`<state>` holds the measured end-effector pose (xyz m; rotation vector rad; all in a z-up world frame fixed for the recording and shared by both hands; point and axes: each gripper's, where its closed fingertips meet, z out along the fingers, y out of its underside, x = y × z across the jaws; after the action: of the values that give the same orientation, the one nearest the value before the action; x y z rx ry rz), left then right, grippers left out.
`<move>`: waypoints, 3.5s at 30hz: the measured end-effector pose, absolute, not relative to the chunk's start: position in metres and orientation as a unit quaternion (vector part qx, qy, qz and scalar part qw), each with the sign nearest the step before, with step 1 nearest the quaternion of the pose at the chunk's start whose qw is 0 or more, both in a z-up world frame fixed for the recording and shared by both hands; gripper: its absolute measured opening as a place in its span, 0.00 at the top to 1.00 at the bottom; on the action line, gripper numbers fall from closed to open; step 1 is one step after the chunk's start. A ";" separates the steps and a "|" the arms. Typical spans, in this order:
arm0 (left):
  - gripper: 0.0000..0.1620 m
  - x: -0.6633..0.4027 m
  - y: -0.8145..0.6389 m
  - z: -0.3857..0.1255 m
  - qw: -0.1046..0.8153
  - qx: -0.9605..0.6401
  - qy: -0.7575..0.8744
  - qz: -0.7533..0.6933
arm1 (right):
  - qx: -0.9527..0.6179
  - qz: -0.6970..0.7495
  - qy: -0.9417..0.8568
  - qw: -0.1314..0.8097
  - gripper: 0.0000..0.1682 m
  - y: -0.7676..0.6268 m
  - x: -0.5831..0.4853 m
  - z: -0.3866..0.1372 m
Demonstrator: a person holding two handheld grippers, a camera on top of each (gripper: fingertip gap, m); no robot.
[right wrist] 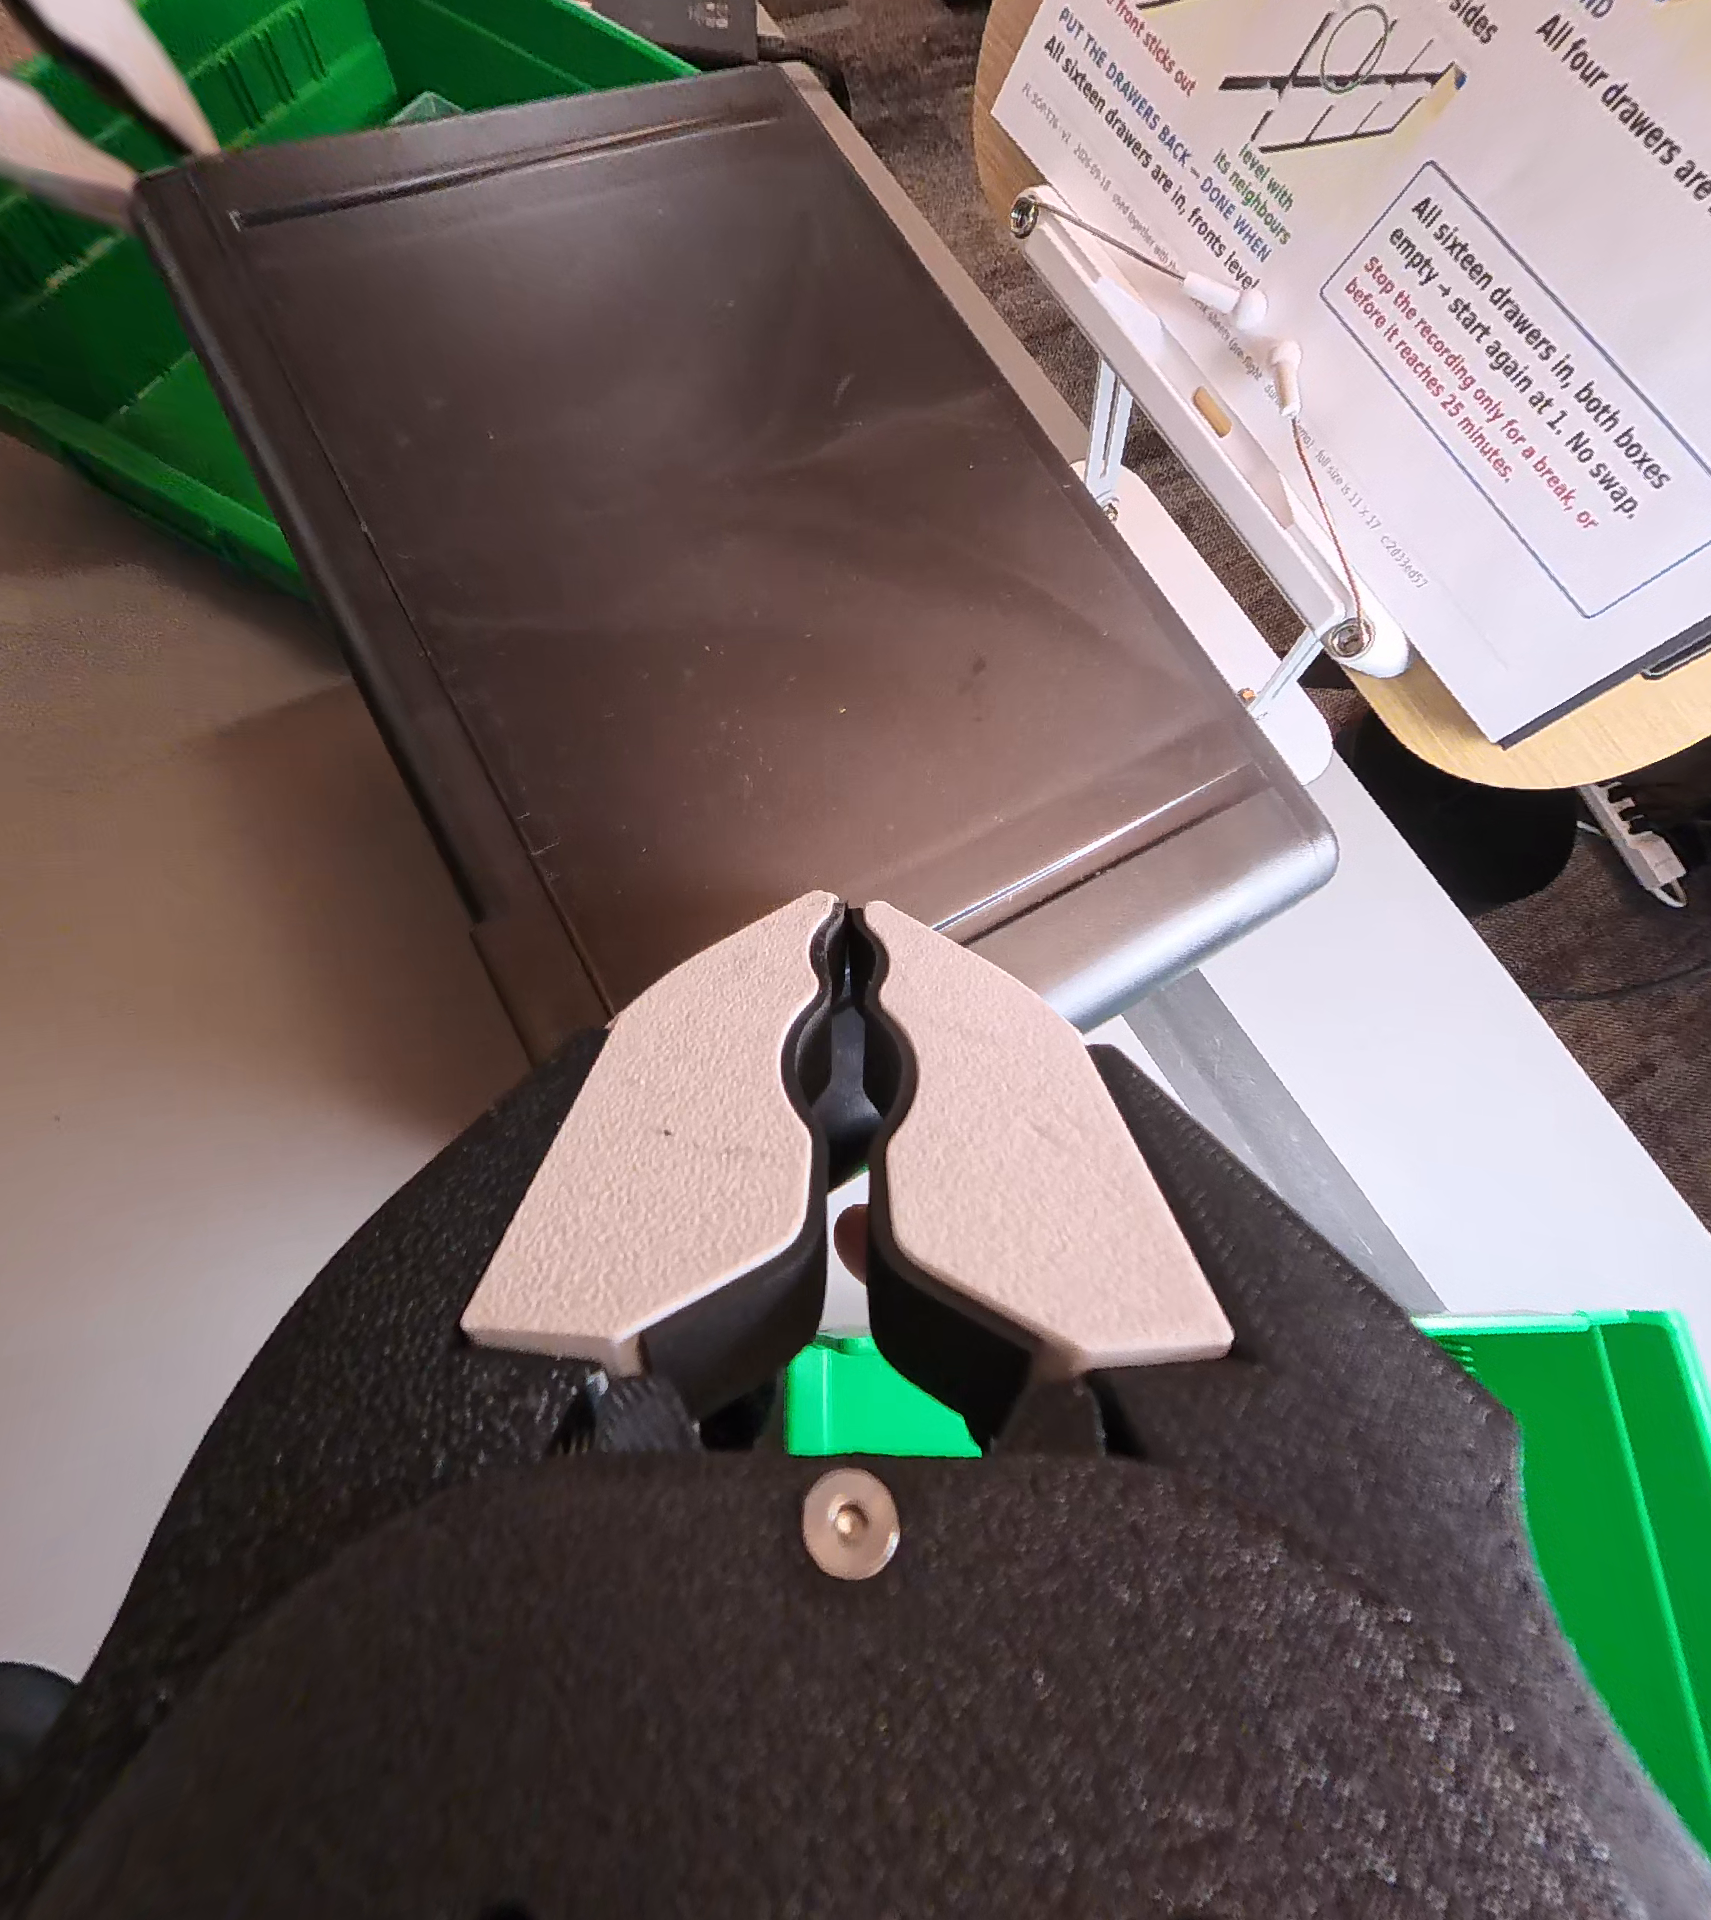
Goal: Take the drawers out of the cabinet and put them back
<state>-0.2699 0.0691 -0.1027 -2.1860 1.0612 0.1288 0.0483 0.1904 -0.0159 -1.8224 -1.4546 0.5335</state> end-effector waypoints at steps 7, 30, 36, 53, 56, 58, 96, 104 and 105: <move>0.79 -0.369 0.033 -0.185 0.085 -0.872 0.467 0.118 | -0.710 0.216 -0.557 0.373 1.00 0.190 0.048 -0.016; 0.80 -0.308 -0.008 -0.177 0.028 -0.848 0.528 0.041 | -0.712 0.203 -0.559 0.373 1.00 0.191 0.048 -0.016; 0.83 -0.320 -0.011 -0.209 -0.007 -0.827 0.556 0.079 | -0.715 0.200 -0.557 0.371 1.00 0.191 0.048 -0.016; 0.90 -0.224 -0.036 -0.072 0.145 -0.817 0.557 -0.042 | -0.715 0.197 -0.562 0.367 1.00 0.191 0.048 -0.016; 0.89 -0.169 -0.059 -0.039 0.177 -0.780 0.588 -0.116 | -0.715 0.196 -0.562 0.367 1.00 0.191 0.048 -0.016; 0.89 -0.134 -0.073 -0.030 0.184 -0.751 0.613 -0.159 | -0.716 0.195 -0.561 0.367 1.00 0.190 0.048 -0.016; 0.87 -0.049 0.065 -0.093 0.387 -0.709 0.589 0.031 | -0.717 0.206 -0.549 0.377 1.00 0.190 0.048 -0.016; 0.87 -0.045 0.075 -0.072 0.476 -0.726 0.496 0.020 | -0.717 0.210 -0.547 0.376 1.00 0.190 0.048 -0.016; 0.89 -0.044 0.072 -0.073 0.476 -0.727 0.494 0.020 | -0.717 0.211 -0.548 0.376 1.00 0.190 0.048 -0.016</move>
<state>-0.0442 0.0723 -0.0729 -1.7774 1.2067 0.0479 0.0484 0.1904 -0.0155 -1.8344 -1.4010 0.5399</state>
